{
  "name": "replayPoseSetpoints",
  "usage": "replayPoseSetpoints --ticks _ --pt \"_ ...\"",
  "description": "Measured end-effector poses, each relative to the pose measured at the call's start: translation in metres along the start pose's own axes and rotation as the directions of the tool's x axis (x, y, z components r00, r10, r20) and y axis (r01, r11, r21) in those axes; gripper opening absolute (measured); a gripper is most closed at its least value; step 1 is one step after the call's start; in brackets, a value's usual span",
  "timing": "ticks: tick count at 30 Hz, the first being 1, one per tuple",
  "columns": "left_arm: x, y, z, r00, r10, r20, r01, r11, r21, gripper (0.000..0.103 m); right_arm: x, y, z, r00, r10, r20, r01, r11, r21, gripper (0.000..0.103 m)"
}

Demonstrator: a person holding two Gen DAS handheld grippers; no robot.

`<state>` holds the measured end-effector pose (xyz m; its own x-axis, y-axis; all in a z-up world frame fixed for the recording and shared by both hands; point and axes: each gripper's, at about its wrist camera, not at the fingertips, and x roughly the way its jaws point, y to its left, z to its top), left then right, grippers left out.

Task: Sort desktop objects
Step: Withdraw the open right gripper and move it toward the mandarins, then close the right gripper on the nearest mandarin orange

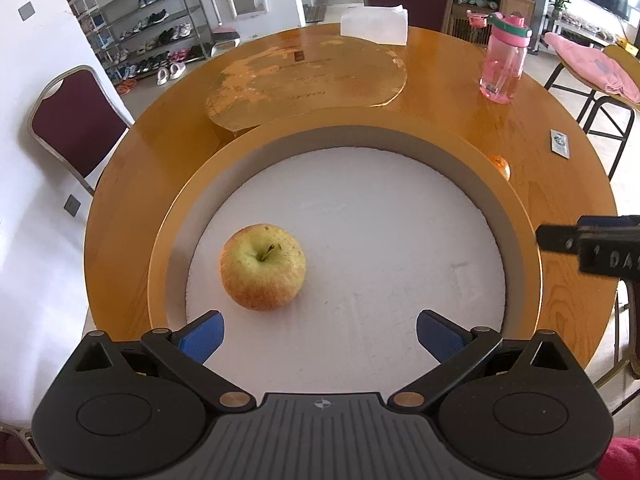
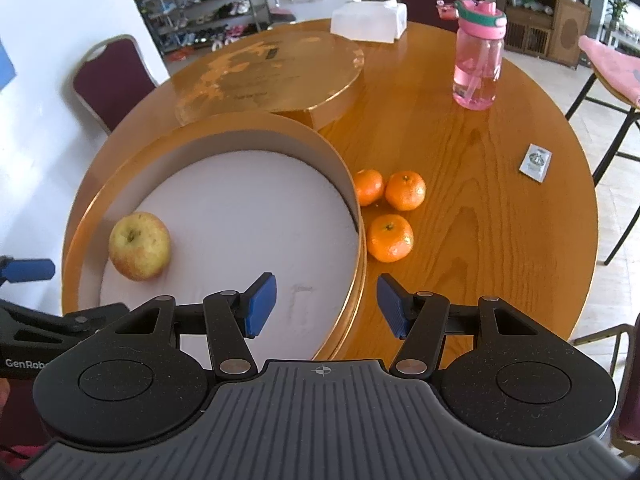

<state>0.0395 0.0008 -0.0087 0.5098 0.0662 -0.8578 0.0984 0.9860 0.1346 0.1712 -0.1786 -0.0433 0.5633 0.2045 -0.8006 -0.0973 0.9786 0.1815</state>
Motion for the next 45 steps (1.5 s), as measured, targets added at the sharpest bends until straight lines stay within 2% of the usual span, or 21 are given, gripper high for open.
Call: replayPoseSetpoints --ticks 7,9,11,16,21,24,31,33,37,41,45 --pt "0.002 0.002 -0.003 0.999 0.037 -0.029 -0.037 0.999 -0.027 0.102 0.017 -0.039 0.011 0.999 -0.033 0.041 0.031 0.998 0.055 0.056" --pt "0.003 0.002 -0.004 0.998 0.049 -0.040 -0.050 0.998 -0.038 0.102 0.033 -0.051 0.015 0.998 -0.050 0.033 0.048 0.997 0.061 0.045" --pt "0.003 0.003 -0.005 0.997 0.064 -0.047 -0.066 0.997 -0.044 0.102 0.053 -0.063 0.017 0.999 -0.053 0.008 0.052 0.995 0.084 0.042" --pt "0.002 0.008 -0.009 0.993 0.102 -0.066 -0.107 0.992 -0.073 0.102 0.090 -0.089 0.023 0.997 0.074 -0.021 -0.067 0.974 0.215 0.043" --pt "0.001 0.014 -0.012 0.988 0.127 -0.084 -0.135 0.985 -0.109 0.102 0.121 -0.095 0.032 0.995 0.076 -0.064 -0.059 0.969 0.241 0.045" --pt "-0.001 0.016 -0.014 0.987 0.133 -0.088 -0.143 0.983 -0.117 0.102 0.132 -0.098 0.036 0.992 0.099 -0.072 -0.075 0.957 0.279 0.051" --pt "-0.003 0.018 -0.017 0.987 0.134 -0.090 -0.145 0.982 -0.121 0.103 0.149 -0.110 0.035 0.980 0.183 -0.075 -0.132 0.890 0.437 0.051" --pt "-0.003 0.019 -0.018 0.987 0.131 -0.089 -0.141 0.983 -0.117 0.102 0.151 -0.113 0.033 0.978 0.197 -0.069 -0.142 0.871 0.470 0.045" --pt "-0.004 0.021 -0.021 0.988 0.128 -0.082 -0.137 0.985 -0.108 0.103 0.149 -0.112 0.029 0.982 0.179 -0.064 -0.127 0.866 0.484 0.043" --pt "-0.006 0.026 -0.026 0.990 0.121 -0.073 -0.129 0.986 -0.106 0.102 0.135 -0.108 0.025 0.992 0.117 -0.056 -0.078 0.881 0.466 0.043" --pt "-0.007 0.034 -0.032 0.992 0.107 -0.064 -0.114 0.987 -0.111 0.103 0.102 -0.098 0.031 0.999 0.044 -0.005 -0.038 0.911 0.411 0.043"
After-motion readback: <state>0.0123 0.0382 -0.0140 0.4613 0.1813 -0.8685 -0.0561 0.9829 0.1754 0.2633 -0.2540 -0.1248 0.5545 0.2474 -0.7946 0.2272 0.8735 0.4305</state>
